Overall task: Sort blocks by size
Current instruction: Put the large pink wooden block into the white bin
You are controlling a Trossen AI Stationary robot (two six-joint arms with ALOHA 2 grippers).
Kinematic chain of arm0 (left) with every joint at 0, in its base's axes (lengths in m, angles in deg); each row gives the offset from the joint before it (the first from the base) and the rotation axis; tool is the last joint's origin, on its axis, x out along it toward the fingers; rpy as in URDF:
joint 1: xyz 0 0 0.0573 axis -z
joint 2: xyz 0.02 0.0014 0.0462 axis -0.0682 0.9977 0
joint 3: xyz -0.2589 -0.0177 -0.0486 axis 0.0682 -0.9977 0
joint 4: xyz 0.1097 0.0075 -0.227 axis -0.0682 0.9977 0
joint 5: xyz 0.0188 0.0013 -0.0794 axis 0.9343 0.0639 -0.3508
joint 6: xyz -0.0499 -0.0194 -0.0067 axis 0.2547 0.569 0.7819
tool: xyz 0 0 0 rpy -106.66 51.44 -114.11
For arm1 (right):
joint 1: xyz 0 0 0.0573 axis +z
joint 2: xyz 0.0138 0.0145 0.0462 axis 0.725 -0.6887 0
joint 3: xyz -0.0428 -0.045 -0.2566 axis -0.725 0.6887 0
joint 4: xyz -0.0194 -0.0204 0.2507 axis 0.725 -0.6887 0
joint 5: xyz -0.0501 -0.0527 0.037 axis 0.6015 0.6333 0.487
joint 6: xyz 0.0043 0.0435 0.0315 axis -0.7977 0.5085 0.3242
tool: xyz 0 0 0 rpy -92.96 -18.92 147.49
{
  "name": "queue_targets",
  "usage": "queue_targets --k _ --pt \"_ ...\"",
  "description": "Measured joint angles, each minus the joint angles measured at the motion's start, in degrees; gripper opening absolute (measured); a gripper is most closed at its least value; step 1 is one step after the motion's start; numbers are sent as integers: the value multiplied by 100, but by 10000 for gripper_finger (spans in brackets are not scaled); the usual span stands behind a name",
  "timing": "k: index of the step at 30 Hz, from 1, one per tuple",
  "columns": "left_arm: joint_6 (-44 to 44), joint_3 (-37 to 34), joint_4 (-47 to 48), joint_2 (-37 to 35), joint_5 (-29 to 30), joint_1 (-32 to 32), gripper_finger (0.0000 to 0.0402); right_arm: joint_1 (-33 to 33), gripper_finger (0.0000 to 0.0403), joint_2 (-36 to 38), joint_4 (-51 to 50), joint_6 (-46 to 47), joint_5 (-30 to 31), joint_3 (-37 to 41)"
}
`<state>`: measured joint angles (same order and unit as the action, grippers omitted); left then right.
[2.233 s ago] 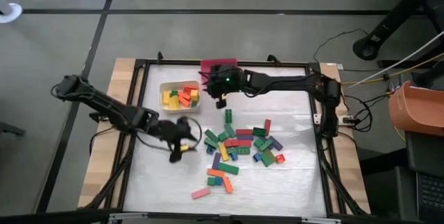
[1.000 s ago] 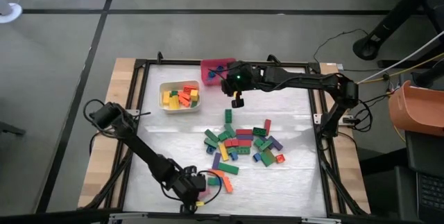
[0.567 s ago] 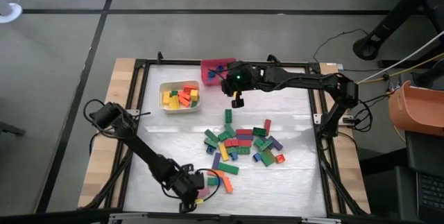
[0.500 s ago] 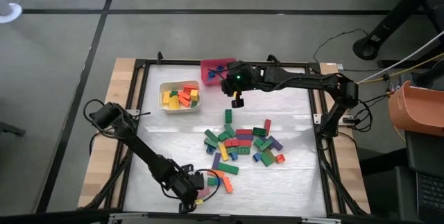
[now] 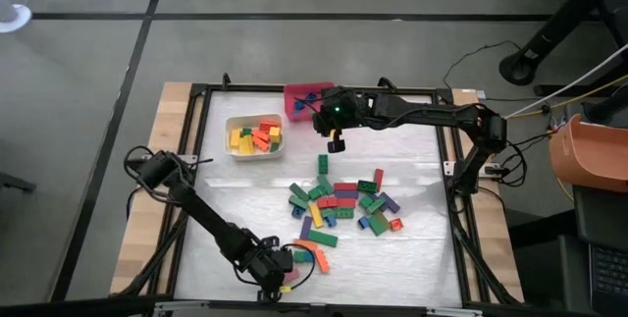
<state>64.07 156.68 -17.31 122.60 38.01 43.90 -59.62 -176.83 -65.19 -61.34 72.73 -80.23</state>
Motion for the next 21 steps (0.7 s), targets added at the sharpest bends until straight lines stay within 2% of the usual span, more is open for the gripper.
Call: queue_targets --k 8,17,21 --pt "-240 0 117 0 76 0 172 0 106 -2 0 0 2 0" --pt "-358 28 846 -11 324 -36 172 0 106 -2 0 2 0 0" --pt "-788 17 936 -13 313 -110 152 0 106 -2 -94 13 0 0"
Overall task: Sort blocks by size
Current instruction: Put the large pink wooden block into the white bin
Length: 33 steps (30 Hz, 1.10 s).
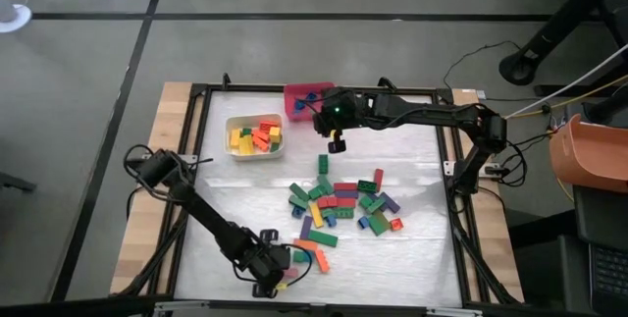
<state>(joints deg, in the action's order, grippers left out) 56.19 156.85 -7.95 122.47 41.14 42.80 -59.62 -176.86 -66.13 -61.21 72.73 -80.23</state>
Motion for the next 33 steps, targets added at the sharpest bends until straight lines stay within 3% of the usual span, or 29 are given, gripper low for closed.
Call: queue_targets --k 5,12,17,22,33 --pt "-584 -3 68 -33 -43 -124 84 0 106 11 -876 -6 2 -293" --pt "-922 -48 546 -365 -130 -483 84 0 106 22 -2390 -211 318 -1257" --pt "-975 -39 997 -906 -92 -776 84 -2 106 28 -3110 -478 998 -1992" --pt "-913 -33 1485 -1520 -53 -1054 84 -81 106 37 -3734 -880 1139 -2490" --pt "-1208 -26 3671 -2985 1470 -2150 84 -1010 106 39 -4820 -1029 849 -2506"
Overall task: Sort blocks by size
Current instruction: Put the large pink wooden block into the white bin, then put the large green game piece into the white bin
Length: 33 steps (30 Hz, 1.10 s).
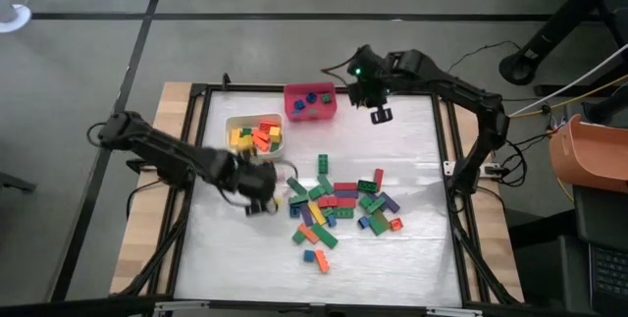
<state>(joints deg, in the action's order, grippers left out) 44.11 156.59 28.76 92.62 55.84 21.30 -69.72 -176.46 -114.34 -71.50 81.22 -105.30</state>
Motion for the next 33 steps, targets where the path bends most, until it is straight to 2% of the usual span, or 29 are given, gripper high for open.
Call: queue_targets --k 4,8,12,16,19,24,28,33 --pt "-47 0 930 -332 449 -755 84 -366 106 0 -9 135 -781 2" --pt "-705 -184 1060 -503 494 -1574 88 -457 106 -15 21 135 -1405 2" --pt "-1541 -506 813 -497 488 -2321 94 -427 106 -26 131 136 -1520 2" --pt "-2023 -801 464 -495 491 -2881 97 -324 106 -26 367 170 -1522 2" --pt "-2267 -951 302 -497 481 -3151 107 -224 106 -26 482 222 -1559 2" --pt "-2536 -1129 31 -497 479 -3421 150 -52 117 -144 613 889 -1562 -1" --pt "-2678 -1263 -146 -497 477 -3535 182 42 158 -425 622 1351 -1545 -1" --pt "-2671 -1338 -187 -497 477 -3589 196 115 209 -927 620 2779 -1507 2"
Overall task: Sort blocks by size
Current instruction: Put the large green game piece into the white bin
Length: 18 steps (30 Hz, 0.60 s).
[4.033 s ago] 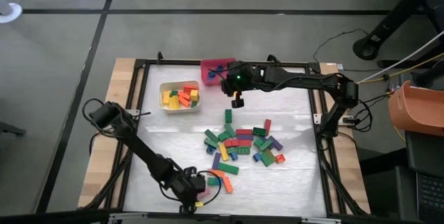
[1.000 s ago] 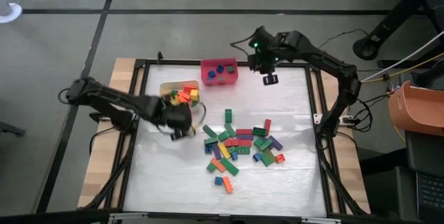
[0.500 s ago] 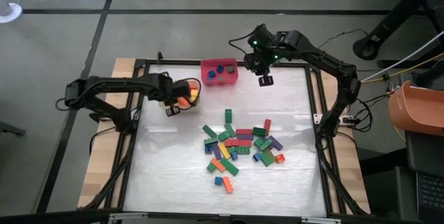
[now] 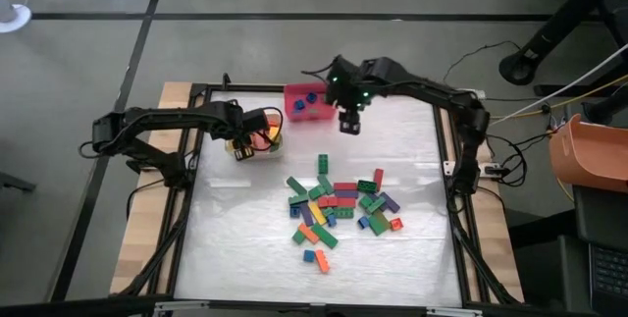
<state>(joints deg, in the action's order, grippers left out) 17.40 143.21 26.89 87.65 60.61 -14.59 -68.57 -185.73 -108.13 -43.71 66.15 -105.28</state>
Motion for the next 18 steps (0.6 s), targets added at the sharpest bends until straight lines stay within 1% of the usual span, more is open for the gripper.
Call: queue_targets --k 2,4,11,15,18 --pt "0 0 -23 0 0 0 196 64 221 -202 22 414 -22 0" --pt "-8 0 -21 0 0 2 195 132 228 -412 17 632 -35 -2" --pt "-133 0 -23 0 0 2 195 598 232 -1096 300 665 -55 0" --pt "-118 0 -16 0 -1 2 195 856 232 -1376 559 674 -55 0" --pt "-42 0 -12 0 0 2 195 1027 232 -1555 710 861 -55 0"
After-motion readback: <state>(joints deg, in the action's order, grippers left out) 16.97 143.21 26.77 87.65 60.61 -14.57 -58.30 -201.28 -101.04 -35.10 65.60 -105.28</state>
